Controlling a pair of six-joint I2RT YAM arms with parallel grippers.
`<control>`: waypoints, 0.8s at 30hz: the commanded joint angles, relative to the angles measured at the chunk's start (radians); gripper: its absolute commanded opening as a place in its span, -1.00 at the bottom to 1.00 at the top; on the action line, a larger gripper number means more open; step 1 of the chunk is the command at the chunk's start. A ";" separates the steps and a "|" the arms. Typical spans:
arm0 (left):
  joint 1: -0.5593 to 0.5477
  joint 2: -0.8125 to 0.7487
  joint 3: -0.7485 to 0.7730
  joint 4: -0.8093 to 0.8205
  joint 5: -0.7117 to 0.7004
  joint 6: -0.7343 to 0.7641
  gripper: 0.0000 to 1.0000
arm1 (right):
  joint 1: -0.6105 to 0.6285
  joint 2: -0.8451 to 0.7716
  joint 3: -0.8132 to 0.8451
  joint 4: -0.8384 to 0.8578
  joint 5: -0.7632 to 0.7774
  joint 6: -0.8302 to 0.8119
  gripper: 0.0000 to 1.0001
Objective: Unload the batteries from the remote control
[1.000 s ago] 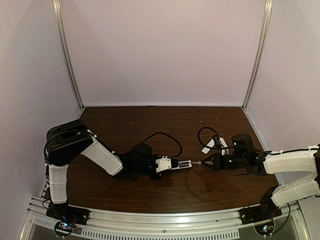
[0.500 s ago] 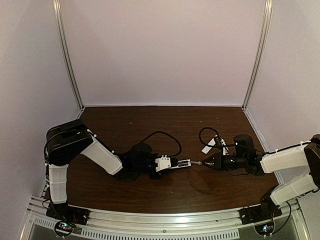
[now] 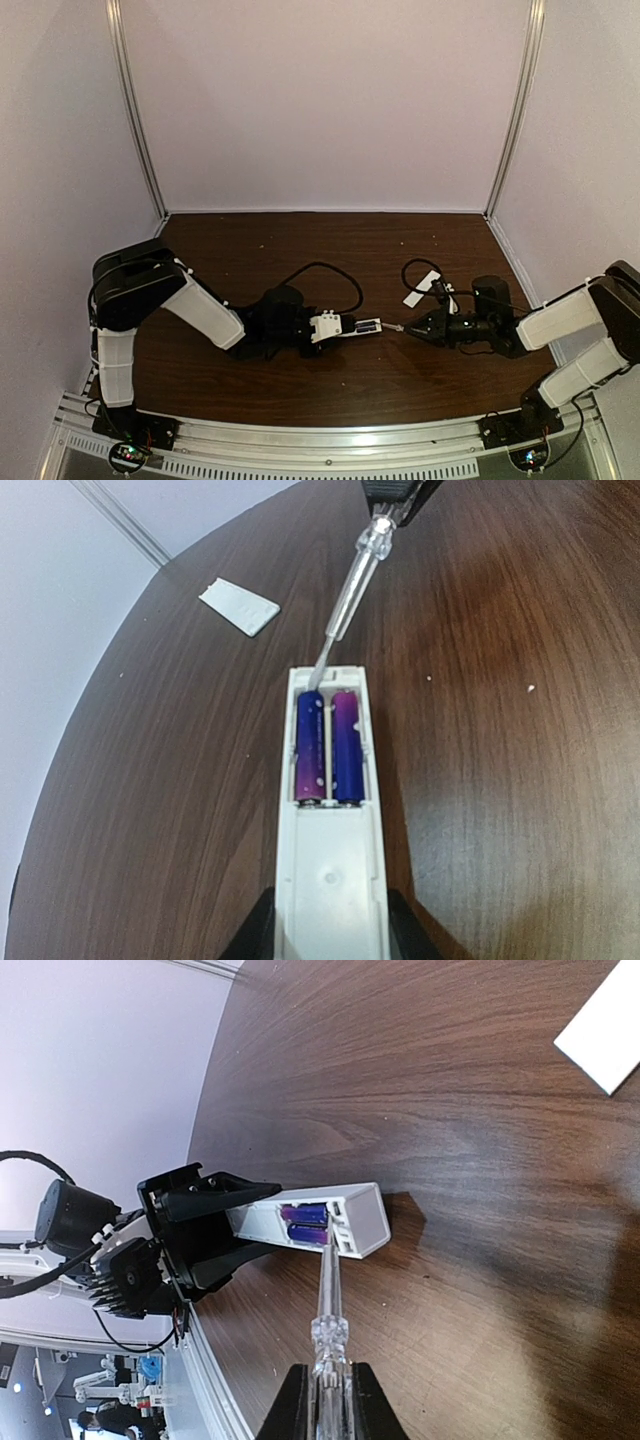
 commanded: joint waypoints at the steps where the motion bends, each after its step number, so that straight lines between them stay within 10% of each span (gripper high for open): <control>1: -0.033 0.017 0.021 -0.049 0.096 0.025 -1.00 | 0.008 0.021 -0.028 0.133 -0.108 0.107 -1.00; 24: -0.033 0.013 0.029 -0.065 0.095 0.026 -1.00 | 0.074 -0.300 0.047 -0.258 0.004 0.016 -1.00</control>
